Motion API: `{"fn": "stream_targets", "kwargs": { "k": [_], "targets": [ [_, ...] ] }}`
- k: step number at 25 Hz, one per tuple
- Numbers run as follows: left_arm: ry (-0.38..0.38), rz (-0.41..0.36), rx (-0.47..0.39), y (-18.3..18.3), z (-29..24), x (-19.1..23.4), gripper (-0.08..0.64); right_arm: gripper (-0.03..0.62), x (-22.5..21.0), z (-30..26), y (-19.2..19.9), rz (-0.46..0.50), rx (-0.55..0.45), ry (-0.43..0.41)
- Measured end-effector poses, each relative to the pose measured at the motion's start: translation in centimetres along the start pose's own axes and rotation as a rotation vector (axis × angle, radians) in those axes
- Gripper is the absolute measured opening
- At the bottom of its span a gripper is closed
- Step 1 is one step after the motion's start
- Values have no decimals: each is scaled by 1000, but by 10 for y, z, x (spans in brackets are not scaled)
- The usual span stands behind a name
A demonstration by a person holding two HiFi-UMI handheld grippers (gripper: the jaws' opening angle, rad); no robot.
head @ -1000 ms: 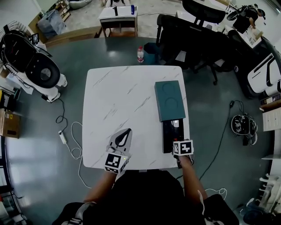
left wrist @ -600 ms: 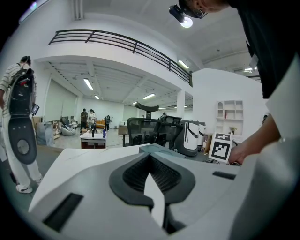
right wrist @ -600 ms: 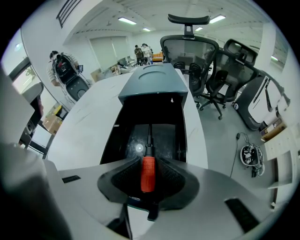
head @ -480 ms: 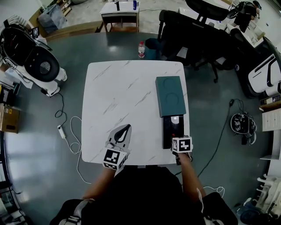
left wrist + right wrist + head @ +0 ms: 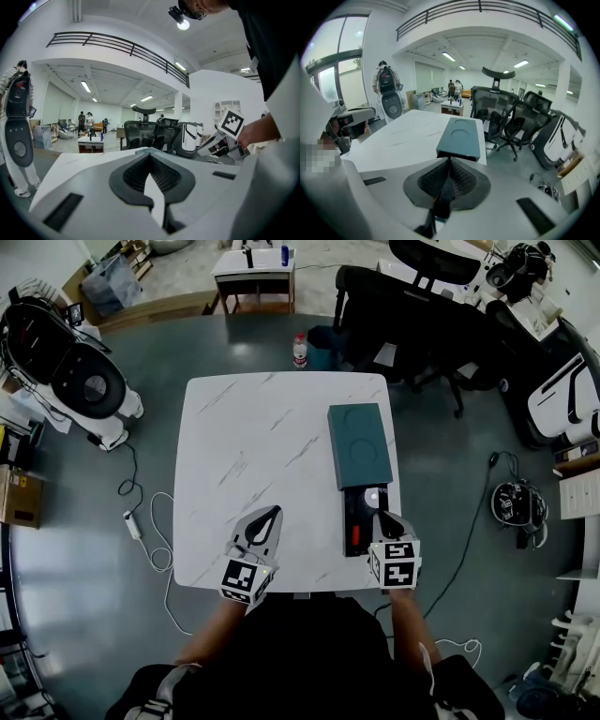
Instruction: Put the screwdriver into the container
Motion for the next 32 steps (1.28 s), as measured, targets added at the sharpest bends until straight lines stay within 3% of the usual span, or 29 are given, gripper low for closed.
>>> {"fn": "stream_targets", "kwargs": {
  "k": [4,10,20,26,32],
  "targets": [
    [11,-2,-16,-11,1,-9,6,24,6,20,-32,79,-121,24],
    [24,2,-75,-34,3,-18,6,23,23,59,-83,173,-451,7],
    [8,12,-109,-56,10,-21,6,21,50,102,-127,325,-705,3],
    [-40,27,-168,-77,15,-9,6,21,56,116,-140,358,-772,-7],
    [-125,5,-174,-81,17,19,6,23,51,112,-138,332,-757,-30]
  ]
}}
Point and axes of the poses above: the fingertips, and each gripper's own axes: z backward along the fingers, x to its left, y out of its underside, the point moved 2 cm from there along z, backward along the fingers, and after that the axes turned 14 degrees about -y, right-handed, at the moved point
